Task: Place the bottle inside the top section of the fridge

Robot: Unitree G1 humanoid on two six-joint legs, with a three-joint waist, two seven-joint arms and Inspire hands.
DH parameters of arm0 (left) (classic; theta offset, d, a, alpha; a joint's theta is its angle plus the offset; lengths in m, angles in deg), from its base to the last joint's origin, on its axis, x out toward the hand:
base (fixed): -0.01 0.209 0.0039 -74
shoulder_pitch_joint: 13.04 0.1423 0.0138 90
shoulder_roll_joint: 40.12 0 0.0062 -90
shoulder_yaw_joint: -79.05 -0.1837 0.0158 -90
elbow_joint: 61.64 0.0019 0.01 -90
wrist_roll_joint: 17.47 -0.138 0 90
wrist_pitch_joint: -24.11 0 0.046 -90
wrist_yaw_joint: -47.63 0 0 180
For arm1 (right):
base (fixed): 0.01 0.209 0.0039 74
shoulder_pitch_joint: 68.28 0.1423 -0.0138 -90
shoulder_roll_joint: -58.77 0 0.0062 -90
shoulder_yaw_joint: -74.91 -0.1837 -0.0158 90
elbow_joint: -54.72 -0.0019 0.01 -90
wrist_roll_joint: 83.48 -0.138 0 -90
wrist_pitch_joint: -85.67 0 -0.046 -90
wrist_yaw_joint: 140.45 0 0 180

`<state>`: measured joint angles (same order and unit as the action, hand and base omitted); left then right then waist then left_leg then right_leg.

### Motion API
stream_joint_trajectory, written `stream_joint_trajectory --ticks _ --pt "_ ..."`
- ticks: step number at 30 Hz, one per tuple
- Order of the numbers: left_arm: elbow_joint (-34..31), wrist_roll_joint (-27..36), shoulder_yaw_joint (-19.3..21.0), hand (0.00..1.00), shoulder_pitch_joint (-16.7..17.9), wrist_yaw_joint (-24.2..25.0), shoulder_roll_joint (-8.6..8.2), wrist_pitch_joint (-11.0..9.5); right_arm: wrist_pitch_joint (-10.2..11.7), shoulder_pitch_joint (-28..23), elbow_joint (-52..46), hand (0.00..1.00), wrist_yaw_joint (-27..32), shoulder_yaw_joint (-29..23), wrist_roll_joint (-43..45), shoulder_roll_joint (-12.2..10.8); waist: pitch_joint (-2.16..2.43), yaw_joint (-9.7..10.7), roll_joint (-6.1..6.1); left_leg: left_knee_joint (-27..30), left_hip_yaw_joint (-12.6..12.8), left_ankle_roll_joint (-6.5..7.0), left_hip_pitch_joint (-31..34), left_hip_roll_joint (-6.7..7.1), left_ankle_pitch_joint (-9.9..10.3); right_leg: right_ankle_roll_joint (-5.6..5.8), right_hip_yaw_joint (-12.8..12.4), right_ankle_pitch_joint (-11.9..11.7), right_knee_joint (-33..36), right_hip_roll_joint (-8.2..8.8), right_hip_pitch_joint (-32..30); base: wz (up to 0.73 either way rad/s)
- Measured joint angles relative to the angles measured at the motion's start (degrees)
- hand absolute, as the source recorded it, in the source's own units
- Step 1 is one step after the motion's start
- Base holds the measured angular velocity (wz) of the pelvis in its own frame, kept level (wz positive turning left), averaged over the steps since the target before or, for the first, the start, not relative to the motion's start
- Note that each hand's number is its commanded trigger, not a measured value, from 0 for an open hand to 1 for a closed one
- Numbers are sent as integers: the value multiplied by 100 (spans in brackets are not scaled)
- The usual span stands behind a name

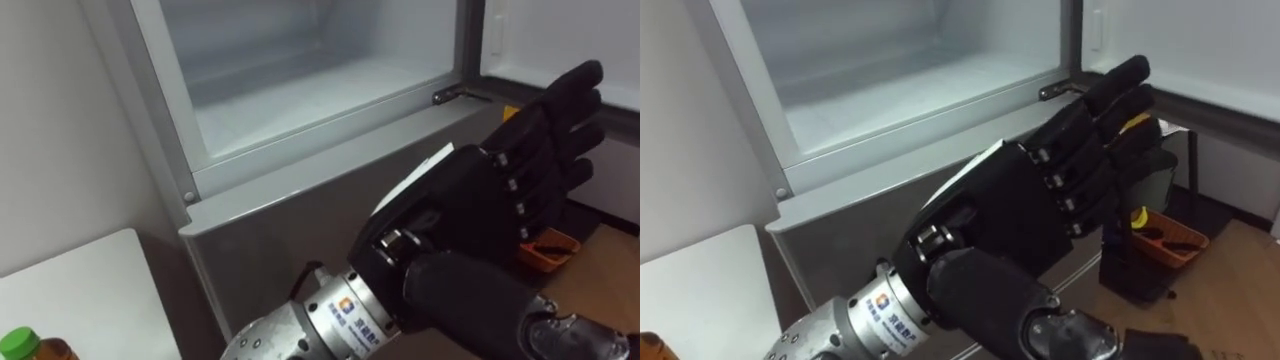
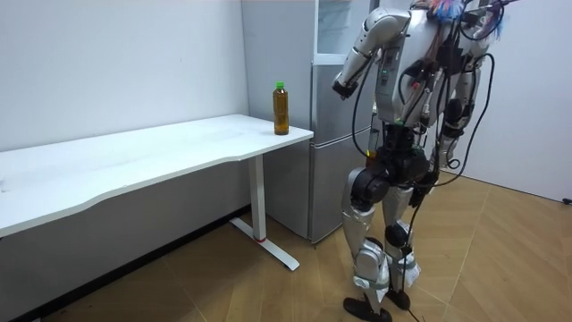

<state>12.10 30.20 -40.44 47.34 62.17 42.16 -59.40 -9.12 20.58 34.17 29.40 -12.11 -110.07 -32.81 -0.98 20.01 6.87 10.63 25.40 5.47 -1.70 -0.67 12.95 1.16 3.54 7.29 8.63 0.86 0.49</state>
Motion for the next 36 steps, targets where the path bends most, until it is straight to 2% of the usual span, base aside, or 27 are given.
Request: stream_joint_trajectory --ticks 4,6,8,10,12,14,17,18,20,21,24,26,27,28,32,36 --pt "9 3 1 0 105 47 174 0 -1 4 -21 0 -7 16 -11 -1 -10 -34 -16 6 -145 -4 2 21 -2 -8 175 63 1 21 57 19" --pt "68 -26 0 0 171 107 187 0 -3 14 -45 0 -9 27 -8 -17 -16 -98 -28 13 -210 -13 13 31 -8 -15 237 89 16 37 64 15" --pt "67 -297 0 0 394 164 190 -8 27 36 -40 0 0 36 -7 -70 -14 -172 -48 39 -252 -28 30 31 -19 -27 308 96 15 71 67 14" --pt "86 -650 1 0 824 322 221 -10 63 82 -26 0 -3 40 -6 -125 -29 -182 -93 78 -378 -38 100 37 -26 -38 484 120 11 95 74 28" --pt "163 -875 3 0 1139 435 270 -9 111 85 -26 0 -5 52 0 -162 -43 -291 -142 80 -420 -56 121 39 -40 -50 521 129 15 95 70 18" --pt "261 -1134 3 0 1454 469 385 20 109 99 -45 0 -34 154 18 -191 -21 -357 -225 99 -517 -64 181 45 -46 -66 614 146 14 102 67 20" --pt "296 -1303 5 0 1680 476 476 50 112 115 -65 0 -57 253 15 -223 1 -496 -306 120 -575 -73 242 44 -55 -70 707 151 22 110 77 15" --pt "308 -1361 9 0 1782 484 513 51 117 122 -66 0 -57 253 16 -266 12 -523 -333 132 -650 -73 266 51 -61 -71 809 151 25 120 90 27" --pt "389 -1360 9 0 1915 526 553 51 132 121 -63 0 -72 260 14 -318 12 -628 -382 154 -712 -74 250 54 -62 -70 845 157 9 122 147 22" --pt "458 -1361 14 0 2027 568 567 50 153 118 -51 0 -121 265 14 -334 26 -671 -405 163 -752 -75 233 54 -62 -70 886 159 12 122 185 20" --pt "578 -1492 59 0 2324 659 640 34 234 118 -42 0 -192 283 43 -337 25 -840 -469 189 -823 -76 201 55 -62 -68 961 160 11 124 252 12" --pt "680 -1725 153 0 2664 741 688 34 274 107 -44 0 -178 312 67 -333 38 -951 -464 205 -846 -77 217 52 -61 -71 1070 162 14 129 263 5" --pt "733 -1742 177 0 2737 752 695 34 275 108 -44 0 -177 334 68 -332 34 -974 -471 200 -848 -77 219 52 -61 -71 1072 162 13 130 266 7" --pt "860 -1771 206 0 2873 762 704 34 295 106 -45 0 -183 412 60 -331 9 -1001 -509 188 -867 -77 227 52 -60 -73 1072 162 15 130 277 5" --pt "1152 -1971 259 0 3131 867 696 29 314 65 -68 0 -251 495 67 -333 18 -1143 -518 217 -875 -68 268 55 -73 -89 1077 178 15 139 271 1" --pt "1339 -2112 338 0 3450 1000 698 7 370 3 -72 0 -287 495 65 -335 66 -1249 -603 224 -920 -74 277 62 -109 -97 1090 186 38 134 277 6"
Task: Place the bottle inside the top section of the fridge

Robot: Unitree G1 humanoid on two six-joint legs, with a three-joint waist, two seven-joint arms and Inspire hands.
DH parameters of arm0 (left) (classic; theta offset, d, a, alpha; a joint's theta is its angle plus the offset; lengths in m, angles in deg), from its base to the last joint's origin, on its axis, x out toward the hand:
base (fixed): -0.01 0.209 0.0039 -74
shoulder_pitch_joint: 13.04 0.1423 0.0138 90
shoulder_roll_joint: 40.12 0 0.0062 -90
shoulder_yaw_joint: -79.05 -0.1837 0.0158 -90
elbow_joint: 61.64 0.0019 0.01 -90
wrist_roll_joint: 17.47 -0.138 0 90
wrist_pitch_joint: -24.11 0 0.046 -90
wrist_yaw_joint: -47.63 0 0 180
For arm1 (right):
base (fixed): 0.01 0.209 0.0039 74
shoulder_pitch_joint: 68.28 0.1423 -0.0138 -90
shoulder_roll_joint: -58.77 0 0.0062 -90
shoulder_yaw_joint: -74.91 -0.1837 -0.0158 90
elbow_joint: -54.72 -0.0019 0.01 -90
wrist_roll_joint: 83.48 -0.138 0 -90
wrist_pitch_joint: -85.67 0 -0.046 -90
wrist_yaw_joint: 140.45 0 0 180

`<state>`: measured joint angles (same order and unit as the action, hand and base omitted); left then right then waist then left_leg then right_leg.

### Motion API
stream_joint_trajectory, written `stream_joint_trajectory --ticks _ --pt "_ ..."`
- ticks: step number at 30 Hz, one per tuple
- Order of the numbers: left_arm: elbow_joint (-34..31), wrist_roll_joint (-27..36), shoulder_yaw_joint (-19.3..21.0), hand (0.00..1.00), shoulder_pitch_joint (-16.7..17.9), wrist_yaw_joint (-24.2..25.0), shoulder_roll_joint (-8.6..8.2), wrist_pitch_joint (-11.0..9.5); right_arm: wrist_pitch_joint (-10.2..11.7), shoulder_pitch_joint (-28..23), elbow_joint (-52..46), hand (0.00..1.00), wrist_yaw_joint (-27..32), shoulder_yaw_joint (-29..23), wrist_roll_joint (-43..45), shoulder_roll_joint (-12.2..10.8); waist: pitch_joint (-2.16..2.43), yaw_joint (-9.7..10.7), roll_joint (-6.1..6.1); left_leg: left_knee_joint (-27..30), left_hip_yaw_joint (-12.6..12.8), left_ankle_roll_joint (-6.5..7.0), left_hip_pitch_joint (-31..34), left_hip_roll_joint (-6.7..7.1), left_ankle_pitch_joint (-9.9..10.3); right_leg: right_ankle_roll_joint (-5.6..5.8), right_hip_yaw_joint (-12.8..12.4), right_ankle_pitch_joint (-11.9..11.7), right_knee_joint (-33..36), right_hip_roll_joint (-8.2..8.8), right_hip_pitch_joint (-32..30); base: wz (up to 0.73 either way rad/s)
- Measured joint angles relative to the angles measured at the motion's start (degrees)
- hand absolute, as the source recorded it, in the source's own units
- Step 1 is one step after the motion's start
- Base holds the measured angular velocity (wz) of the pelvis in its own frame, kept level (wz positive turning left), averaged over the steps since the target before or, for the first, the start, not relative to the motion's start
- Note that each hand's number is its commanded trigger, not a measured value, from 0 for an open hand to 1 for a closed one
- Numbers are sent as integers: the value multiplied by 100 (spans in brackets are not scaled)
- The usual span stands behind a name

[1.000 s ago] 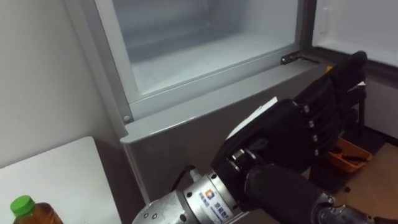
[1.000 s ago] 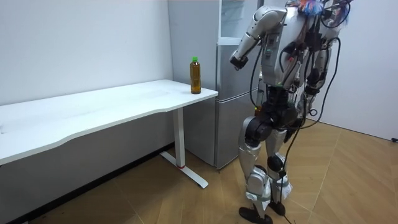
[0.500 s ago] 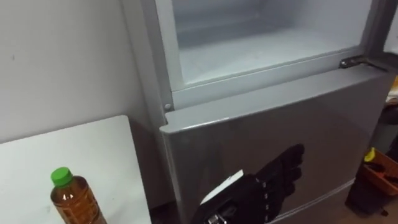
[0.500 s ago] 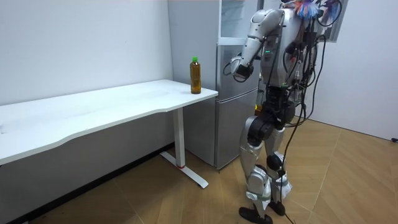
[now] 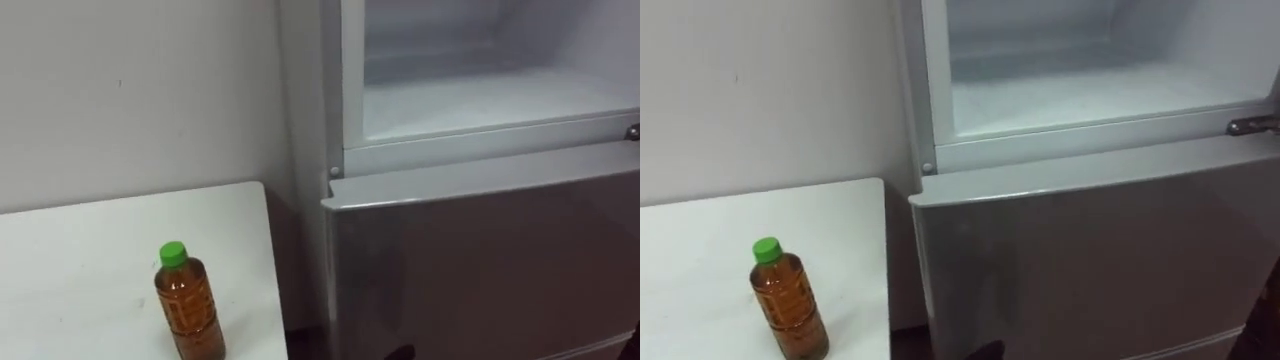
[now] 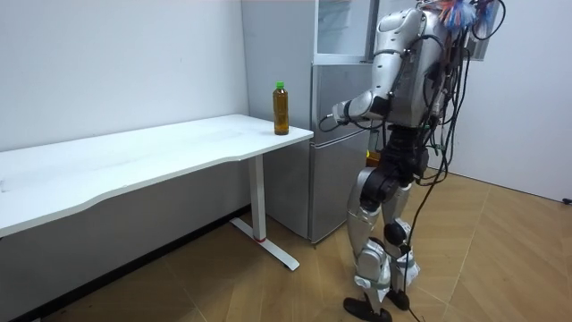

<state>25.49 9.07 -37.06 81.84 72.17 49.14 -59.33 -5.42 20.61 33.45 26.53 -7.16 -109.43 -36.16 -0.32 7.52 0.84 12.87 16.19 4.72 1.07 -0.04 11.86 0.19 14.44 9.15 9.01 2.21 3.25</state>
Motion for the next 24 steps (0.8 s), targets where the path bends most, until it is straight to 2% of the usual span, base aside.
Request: stream_joint_trajectory --ticks 2,4,6,8,11,14,17,20,24 --pt "155 -150 64 0 127 -4 -7 -64 55 -25 -6 0 -15 -1 3 1 9 -1 -69 -1 -70 -10 -27 12 -18 -5 1 2 -15 -8 32 14" --pt "361 -250 87 0 149 -23 -11 -78 69 -32 -23 0 -6 7 3 1 -6 -40 -104 -12 -81 -15 -76 12 -21 -18 1 13 -20 -12 81 6" --pt "651 -348 90 0 155 -32 -10 -142 105 -44 -96 0 20 40 2 2 -3 -103 -96 -19 -85 -20 -74 12 -24 -22 1 17 -23 -14 80 0" --pt "1311 -548 93 0 176 -114 -79 -330 128 -73 -262 0 57 178 -1 -6 -2 -143 -96 -25 -88 -28 -80 10 -29 -31 49 26 -23 -11 114 2" --pt "1767 -921 111 0 271 -277 -91 -352 201 -79 -277 0 80 217 15 -23 -3 -169 -95 -22 -136 -33 -89 18 -30 -39 110 41 -32 -5 147 11" --pt "2467 -1437 312 0 418 -411 -98 -677 310 -104 -276 0 134 210 206 -23 -8 -272 -105 -31 -138 -39 -157 20 -31 -52 146 70 -20 3 188 3" --pt "3237 -1621 566 0 503 -656 -140 -917 396 -167 -268 0 196 210 213 -24 -11 -312 -115 -46 -180 -51 -164 34 -24 -48 160 102 -19 8 231 4" --pt "4054 -1610 844 0 648 -1002 -238 -1110 427 -229 -267 0 214 212 218 -32 -3 -352 -114 -59 -215 -51 -185 56 -24 -35 178 144 -10 24 176 7" --pt "4655 -1589 1094 0 881 -1319 -328 -1213 470 -286 -265 0 224 212 171 -51 -3 -380 -111 -64 -265 -50 -171 85 -24 -21 299 152 -26 52 182 7"
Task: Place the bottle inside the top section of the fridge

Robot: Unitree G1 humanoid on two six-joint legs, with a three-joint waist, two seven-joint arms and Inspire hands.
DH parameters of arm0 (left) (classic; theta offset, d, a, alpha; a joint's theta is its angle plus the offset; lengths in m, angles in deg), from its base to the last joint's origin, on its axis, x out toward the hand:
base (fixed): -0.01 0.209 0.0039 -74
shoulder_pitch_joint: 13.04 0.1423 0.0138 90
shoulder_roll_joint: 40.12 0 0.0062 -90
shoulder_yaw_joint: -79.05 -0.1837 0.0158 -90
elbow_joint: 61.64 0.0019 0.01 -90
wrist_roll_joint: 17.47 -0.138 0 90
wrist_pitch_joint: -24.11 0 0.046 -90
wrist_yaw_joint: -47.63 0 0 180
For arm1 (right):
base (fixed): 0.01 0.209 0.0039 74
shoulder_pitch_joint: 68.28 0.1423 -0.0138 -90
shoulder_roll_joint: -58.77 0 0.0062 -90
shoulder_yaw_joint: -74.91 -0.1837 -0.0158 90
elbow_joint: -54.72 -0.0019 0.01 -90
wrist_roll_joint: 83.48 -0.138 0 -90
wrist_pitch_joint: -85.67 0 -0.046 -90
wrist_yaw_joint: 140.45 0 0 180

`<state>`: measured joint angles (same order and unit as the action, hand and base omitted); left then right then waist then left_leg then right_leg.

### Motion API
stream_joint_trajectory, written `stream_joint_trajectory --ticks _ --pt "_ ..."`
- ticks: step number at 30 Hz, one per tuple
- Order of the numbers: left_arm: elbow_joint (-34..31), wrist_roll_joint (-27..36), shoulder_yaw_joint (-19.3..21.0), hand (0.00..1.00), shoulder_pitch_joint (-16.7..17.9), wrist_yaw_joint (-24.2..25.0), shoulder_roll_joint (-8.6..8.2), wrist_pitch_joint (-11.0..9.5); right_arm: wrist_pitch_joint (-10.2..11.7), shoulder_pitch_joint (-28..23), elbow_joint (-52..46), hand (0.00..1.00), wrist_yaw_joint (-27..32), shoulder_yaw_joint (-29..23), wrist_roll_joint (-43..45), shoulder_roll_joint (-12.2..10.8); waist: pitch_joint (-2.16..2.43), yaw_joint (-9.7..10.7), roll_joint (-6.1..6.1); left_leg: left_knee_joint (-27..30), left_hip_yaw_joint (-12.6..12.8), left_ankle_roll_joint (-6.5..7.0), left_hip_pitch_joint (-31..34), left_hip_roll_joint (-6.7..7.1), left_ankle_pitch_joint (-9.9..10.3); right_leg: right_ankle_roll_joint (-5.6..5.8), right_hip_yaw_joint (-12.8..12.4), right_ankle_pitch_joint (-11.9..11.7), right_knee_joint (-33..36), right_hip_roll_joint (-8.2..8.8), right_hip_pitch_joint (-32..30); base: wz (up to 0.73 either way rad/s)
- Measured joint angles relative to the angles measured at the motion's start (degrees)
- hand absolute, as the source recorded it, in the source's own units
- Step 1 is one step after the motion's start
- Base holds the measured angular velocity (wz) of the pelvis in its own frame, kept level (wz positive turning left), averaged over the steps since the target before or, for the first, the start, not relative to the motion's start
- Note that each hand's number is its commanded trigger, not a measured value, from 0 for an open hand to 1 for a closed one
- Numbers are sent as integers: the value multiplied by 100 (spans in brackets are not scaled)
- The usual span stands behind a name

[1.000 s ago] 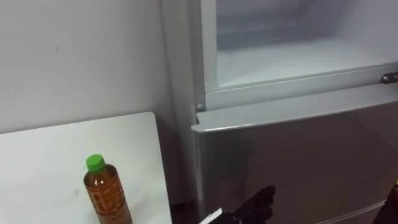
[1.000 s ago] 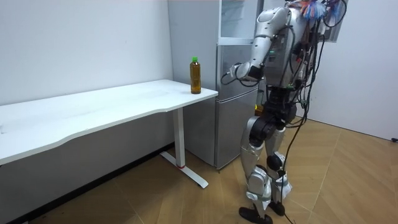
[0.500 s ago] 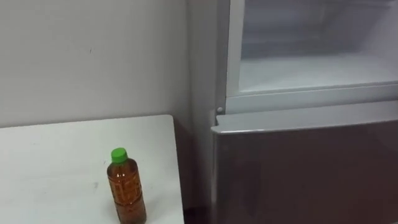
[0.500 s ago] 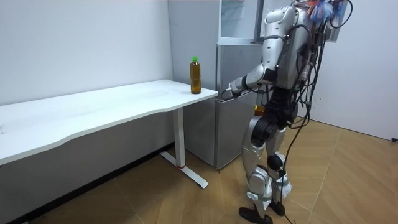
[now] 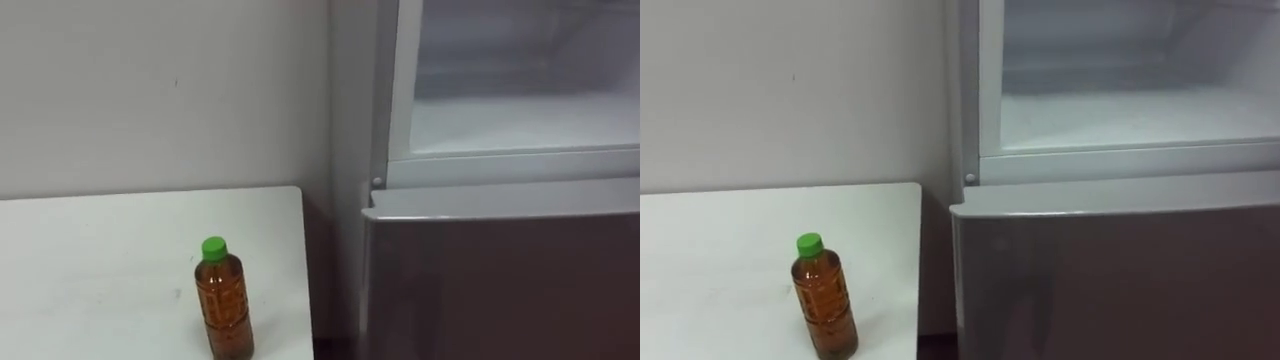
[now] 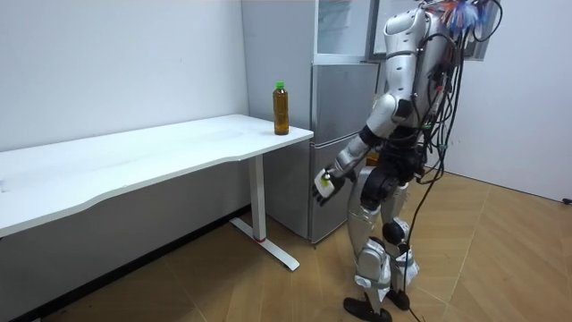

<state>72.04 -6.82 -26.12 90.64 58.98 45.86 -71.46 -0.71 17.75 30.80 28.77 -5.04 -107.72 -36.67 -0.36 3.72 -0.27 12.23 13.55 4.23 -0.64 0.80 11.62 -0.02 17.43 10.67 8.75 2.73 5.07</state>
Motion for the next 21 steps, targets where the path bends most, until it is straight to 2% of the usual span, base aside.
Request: stream_joint_trajectory --ticks 2,4,7,8,9,10,11,17,21 --pt "271 -1 176 0 10 -72 -80 -22 24 -96 -5 0 7 -5 1 -15 5 -99 -13 -1 -8 0 0 6 0 4 -2 2 0 1 -1 2" --pt "791 8 464 0 -26 -228 -200 -173 27 -168 -9 0 10 -10 5 -65 22 -190 -17 -18 -22 0 2 8 0 4 -4 2 8 -2 10 0" --pt "1184 136 713 0 -10 -453 -263 -200 51 -234 2 0 42 -66 4 -71 25 -212 -13 -57 -48 0 -18 17 0 4 -2 2 -2 -6 40 2" --pt "1212 224 818 0 28 -509 -288 -201 54 -260 24 0 73 -143 4 -92 32 -223 20 -65 -63 -1 -47 23 0 6 -3 4 -4 -7 62 6" --pt "1220 227 851 0 45 -537 -295 -204 53 -277 34 0 85 -176 5 -99 25 -241 -14 -73 -63 -1 -67 24 0 7 -7 5 -6 -7 75 0" --pt "1253 225 909 0 57 -596 -323 -204 53 -317 35 0 89 -247 4 -112 16 -260 9 -87 -63 -1 -92 28 0 11 -10 10 -9 -5 91 0" --pt "1263 220 980 0 95 -633 -363 -203 52 -330 35 0 93 -249 4 -120 37 -259 5 -94 -63 -2 -100 33 -1 16 -14 14 -11 -3 94 0" --pt "1376 216 1050 0 106 -800 -386 -199 49 -400 53 0 137 -250 4 -208 40 -246 -4 -90 -63 -1 -110 38 -3 19 -22 18 -13 1 97 0" --pt "1376 204 1065 0 117 -1017 -428 -186 48 -458 67 0 139 -268 -19 -215 35 -245 -1 -97 -63 2 -104 50 -1 32 -161 32 -15 -17 94 -4"
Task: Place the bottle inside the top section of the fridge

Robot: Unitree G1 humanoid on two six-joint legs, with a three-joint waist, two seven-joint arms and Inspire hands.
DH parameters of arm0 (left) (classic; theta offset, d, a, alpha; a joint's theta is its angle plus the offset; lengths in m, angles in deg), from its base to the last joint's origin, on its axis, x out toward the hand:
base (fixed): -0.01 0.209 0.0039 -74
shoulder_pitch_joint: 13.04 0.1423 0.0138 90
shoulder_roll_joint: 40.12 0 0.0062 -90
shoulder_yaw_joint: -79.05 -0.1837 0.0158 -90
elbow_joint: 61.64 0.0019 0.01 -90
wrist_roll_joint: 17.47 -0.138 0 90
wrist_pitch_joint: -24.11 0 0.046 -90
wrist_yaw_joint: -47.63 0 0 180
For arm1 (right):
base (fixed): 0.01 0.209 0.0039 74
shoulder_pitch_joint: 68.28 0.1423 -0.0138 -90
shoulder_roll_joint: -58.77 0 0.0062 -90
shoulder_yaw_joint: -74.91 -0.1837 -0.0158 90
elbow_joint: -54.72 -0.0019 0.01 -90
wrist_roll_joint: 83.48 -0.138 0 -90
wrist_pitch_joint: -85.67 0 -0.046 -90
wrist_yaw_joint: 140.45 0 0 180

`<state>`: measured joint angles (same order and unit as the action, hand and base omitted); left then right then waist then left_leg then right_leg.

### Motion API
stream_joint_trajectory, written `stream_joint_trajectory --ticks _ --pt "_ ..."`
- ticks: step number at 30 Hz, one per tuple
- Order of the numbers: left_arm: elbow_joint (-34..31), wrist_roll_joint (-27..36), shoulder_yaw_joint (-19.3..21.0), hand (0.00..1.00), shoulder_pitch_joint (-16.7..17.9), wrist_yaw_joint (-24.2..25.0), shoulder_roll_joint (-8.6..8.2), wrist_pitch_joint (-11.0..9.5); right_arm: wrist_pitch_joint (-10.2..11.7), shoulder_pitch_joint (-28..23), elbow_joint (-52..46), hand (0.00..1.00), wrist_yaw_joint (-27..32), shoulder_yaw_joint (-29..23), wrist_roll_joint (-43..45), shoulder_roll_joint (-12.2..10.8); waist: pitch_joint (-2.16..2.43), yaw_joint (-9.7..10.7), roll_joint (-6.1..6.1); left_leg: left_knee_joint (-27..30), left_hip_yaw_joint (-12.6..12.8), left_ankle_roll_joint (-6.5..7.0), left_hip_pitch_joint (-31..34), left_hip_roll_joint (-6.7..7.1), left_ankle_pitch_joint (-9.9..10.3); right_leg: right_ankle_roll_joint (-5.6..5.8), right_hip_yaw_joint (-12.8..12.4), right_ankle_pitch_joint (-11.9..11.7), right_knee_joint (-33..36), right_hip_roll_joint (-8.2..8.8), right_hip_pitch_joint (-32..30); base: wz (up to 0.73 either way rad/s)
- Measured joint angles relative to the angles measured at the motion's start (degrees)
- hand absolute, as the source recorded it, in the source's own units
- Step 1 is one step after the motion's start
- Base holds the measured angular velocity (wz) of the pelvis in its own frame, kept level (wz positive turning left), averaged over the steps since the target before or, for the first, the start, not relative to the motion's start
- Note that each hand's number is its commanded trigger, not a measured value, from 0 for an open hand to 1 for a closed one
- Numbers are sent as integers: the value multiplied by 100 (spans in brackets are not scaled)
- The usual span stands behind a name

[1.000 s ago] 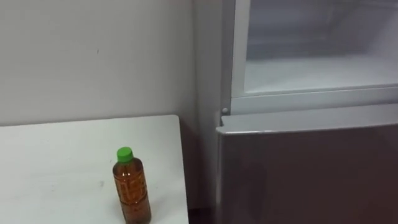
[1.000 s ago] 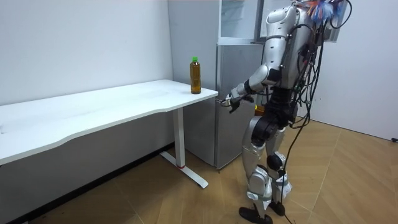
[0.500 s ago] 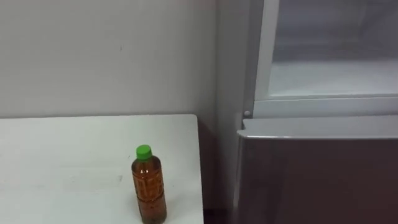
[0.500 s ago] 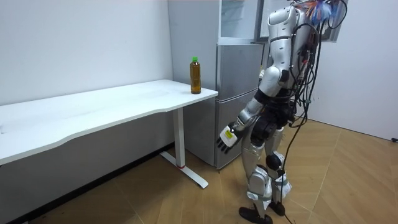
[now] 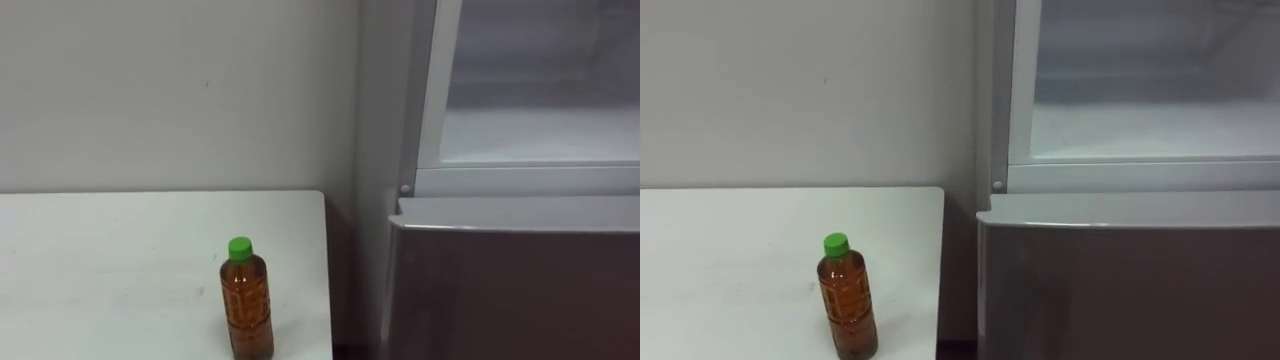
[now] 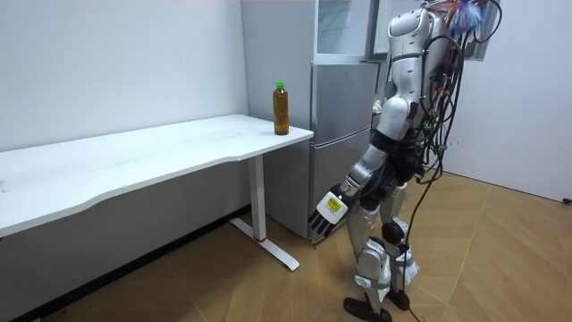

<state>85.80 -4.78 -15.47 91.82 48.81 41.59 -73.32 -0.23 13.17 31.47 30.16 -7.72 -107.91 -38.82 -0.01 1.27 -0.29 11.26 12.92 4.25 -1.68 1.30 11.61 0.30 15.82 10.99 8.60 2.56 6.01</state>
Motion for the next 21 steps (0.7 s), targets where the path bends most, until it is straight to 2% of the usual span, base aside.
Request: stream_joint_trajectory --ticks 8,21 --pt "75 4 2 0 -41 -314 -24 99 -22 -42 8 0 8 0 -3 -7 5 0 -9 -1 -14 2 -4 10 -1 0 -78 1 0 -12 -5 0" --pt "228 -117 158 0 -131 -336 -30 128 -46 -43 -187 0 -12 -74 355 -5 15 -5 -39 0 -22 3 -20 14 0 -1 -80 0 9 -9 -5 0"
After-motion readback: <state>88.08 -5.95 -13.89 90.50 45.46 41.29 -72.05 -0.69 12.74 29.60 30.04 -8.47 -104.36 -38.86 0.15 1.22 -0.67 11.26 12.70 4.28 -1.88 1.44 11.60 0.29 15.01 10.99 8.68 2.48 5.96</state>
